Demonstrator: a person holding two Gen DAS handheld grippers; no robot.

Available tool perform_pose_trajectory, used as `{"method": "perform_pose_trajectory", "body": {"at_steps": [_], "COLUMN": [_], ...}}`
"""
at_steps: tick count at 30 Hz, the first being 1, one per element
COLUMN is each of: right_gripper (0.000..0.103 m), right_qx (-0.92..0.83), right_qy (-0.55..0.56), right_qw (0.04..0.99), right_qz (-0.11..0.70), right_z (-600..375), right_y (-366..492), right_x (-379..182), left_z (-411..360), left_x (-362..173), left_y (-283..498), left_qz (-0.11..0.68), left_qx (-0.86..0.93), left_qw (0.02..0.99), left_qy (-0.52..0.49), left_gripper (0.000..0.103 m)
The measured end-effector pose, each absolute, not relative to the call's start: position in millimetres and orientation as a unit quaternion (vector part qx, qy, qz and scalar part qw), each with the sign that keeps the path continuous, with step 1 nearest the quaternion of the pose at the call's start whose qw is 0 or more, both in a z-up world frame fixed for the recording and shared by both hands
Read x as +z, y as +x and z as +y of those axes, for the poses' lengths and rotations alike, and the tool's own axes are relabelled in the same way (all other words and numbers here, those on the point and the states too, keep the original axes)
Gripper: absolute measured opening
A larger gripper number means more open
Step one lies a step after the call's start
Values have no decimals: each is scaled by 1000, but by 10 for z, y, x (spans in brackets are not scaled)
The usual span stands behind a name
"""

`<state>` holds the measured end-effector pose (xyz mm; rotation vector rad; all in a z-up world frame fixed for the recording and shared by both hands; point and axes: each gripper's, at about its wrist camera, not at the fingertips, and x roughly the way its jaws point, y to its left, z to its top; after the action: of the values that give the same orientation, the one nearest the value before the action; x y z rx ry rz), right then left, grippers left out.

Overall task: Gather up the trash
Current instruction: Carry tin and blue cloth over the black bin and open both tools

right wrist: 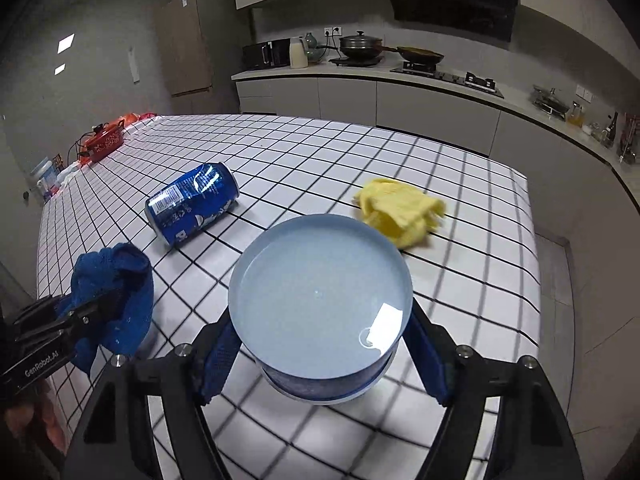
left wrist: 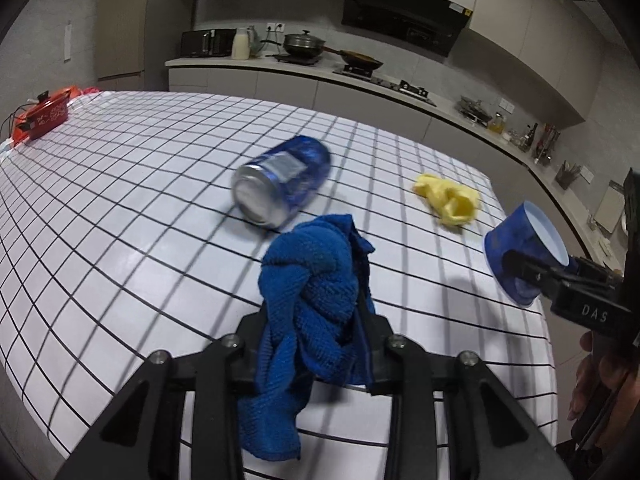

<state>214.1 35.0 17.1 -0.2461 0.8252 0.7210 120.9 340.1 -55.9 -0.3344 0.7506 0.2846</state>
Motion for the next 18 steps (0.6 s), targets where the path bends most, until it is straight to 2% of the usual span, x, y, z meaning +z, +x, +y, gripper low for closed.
{"method": "perform_pose_trajectory", "body": {"at_steps": [18], "right_gripper": [78], "right_qx": [219], "right_qy": [-67], "right_qw": [889], "right_qz": [397], "right_z": [-2190], "right_y": [1834], "right_x": [413], "left_z": [1198], "left_x": [-334], "left_y": [1385], "left_qz": [372], "left_qx": [-27], "left_qw": [923], "left_qy": [-92], "left_gripper": [35]}}
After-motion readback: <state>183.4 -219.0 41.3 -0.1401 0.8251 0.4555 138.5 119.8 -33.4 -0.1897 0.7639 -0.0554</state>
